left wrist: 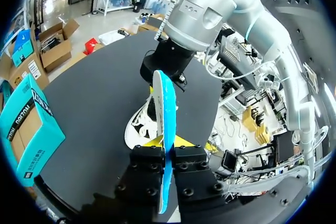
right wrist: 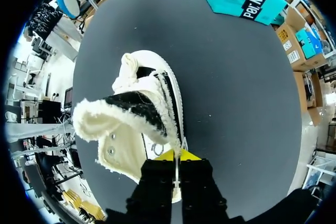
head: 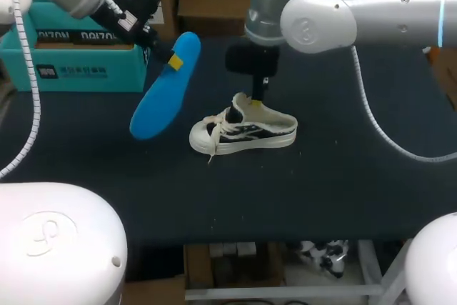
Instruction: Open the shoe tongue, take the insole out of the shoe, put the insole back into the shoe, and pack the shoe into the shoebox
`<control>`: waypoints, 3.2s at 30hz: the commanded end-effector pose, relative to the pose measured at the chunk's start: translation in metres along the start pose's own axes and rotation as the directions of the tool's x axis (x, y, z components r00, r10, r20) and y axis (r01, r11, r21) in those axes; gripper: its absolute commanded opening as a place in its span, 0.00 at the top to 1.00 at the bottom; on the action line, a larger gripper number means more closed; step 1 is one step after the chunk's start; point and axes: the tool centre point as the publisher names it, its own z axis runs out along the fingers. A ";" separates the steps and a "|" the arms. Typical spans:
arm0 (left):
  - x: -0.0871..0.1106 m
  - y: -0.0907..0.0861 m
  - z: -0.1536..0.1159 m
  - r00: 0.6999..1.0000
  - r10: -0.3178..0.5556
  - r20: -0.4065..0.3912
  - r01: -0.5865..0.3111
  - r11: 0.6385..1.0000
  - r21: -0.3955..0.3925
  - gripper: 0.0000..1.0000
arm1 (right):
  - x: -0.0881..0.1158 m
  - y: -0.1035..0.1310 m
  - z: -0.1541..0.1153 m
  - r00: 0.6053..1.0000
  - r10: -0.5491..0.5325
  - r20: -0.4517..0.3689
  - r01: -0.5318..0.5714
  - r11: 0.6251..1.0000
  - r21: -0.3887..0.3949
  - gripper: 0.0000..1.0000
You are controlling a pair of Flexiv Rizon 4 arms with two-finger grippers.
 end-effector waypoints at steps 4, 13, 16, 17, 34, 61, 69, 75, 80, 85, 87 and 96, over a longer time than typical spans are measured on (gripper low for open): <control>0.008 -0.021 0.006 0.995 0.023 -0.094 -0.019 0.999 0.046 1.00 | 0.011 -0.020 -0.012 0.992 0.125 -0.008 -0.125 0.990 -0.071 1.00; 0.033 -0.053 0.001 0.968 0.094 -0.233 -0.066 0.990 0.128 1.00 | 0.021 -0.040 -0.025 0.937 0.342 -0.068 -0.349 0.919 -0.186 1.00; 0.039 -0.063 0.001 0.954 0.116 -0.276 -0.072 0.984 0.162 1.00 | 0.023 -0.045 -0.028 0.906 0.415 -0.082 -0.422 0.873 -0.243 1.00; 0.041 -0.066 0.001 0.951 0.122 -0.286 -0.073 0.982 0.175 1.00 | 0.024 -0.047 -0.030 0.899 0.430 -0.087 -0.437 0.862 -0.257 1.00; 0.065 -0.107 0.001 0.903 0.208 -0.375 -0.105 0.955 0.278 1.00 | 0.046 -0.059 -0.036 0.749 0.635 -0.188 -0.635 0.608 -0.477 1.00; 0.041 -0.112 -0.003 0.896 0.208 -0.392 -0.108 0.959 0.262 1.00 | 0.047 -0.058 -0.033 0.744 0.640 -0.189 -0.640 0.604 -0.475 0.00; 0.041 -0.111 -0.005 0.902 0.219 -0.372 -0.123 0.956 0.265 1.00 | 0.045 -0.060 -0.037 0.745 0.647 -0.166 -0.646 0.637 -0.421 0.00; 0.041 -0.110 -0.006 0.896 0.233 -0.377 -0.134 0.954 0.270 1.00 | 0.038 -0.066 -0.039 0.745 0.653 -0.137 -0.648 0.661 -0.378 0.00; 0.050 -0.109 -0.008 0.885 0.254 -0.390 -0.152 0.950 0.273 1.00 | 0.033 -0.068 -0.043 0.741 0.661 -0.119 -0.660 0.684 -0.310 0.00; 0.057 -0.109 -0.008 0.852 0.277 -0.445 -0.170 0.949 0.265 1.00 | 0.022 -0.067 -0.035 0.739 0.666 -0.103 -0.672 0.717 -0.188 0.00; 0.060 -0.109 -0.008 0.852 0.278 -0.444 -0.171 0.949 0.265 1.00 | 0.018 -0.070 -0.031 0.736 0.670 -0.098 -0.677 0.722 -0.143 0.00; 0.069 -0.106 -0.008 0.841 0.296 -0.453 -0.191 0.946 0.262 1.00 | 0.011 -0.079 -0.019 0.741 0.666 -0.087 -0.671 0.740 -0.049 0.00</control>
